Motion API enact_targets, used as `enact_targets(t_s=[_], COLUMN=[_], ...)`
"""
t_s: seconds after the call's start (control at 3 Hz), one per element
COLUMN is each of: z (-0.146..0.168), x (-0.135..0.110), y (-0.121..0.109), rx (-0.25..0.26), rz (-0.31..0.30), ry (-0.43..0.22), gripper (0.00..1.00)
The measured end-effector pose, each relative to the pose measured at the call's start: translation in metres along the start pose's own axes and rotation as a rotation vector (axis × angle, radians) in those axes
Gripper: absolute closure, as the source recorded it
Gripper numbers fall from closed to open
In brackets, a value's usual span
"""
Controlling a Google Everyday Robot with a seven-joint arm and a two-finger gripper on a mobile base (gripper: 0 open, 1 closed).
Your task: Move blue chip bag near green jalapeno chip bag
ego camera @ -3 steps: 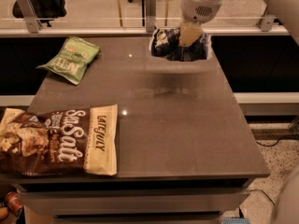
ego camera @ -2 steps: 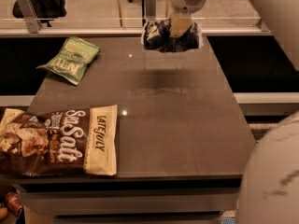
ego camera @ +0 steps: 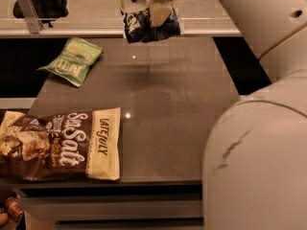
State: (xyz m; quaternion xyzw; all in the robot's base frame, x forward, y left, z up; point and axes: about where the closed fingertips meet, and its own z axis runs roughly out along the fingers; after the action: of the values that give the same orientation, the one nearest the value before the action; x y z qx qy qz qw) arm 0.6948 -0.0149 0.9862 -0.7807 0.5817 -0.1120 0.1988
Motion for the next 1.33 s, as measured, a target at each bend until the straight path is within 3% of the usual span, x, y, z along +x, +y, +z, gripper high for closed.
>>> enact_targets(t_s=[0.67, 1.0, 1.33], z=[0.015, 0.023, 0.023], x=[-0.052, -0.071, -0.071], y=[-0.014, -0.013, -0.013], rx=[0.043, 0.069, 0.069], rz=[-0.087, -0.07, -0.07], ry=[-0.065, -0.114, -0.114], gripper=[1.0, 1.0, 1.0])
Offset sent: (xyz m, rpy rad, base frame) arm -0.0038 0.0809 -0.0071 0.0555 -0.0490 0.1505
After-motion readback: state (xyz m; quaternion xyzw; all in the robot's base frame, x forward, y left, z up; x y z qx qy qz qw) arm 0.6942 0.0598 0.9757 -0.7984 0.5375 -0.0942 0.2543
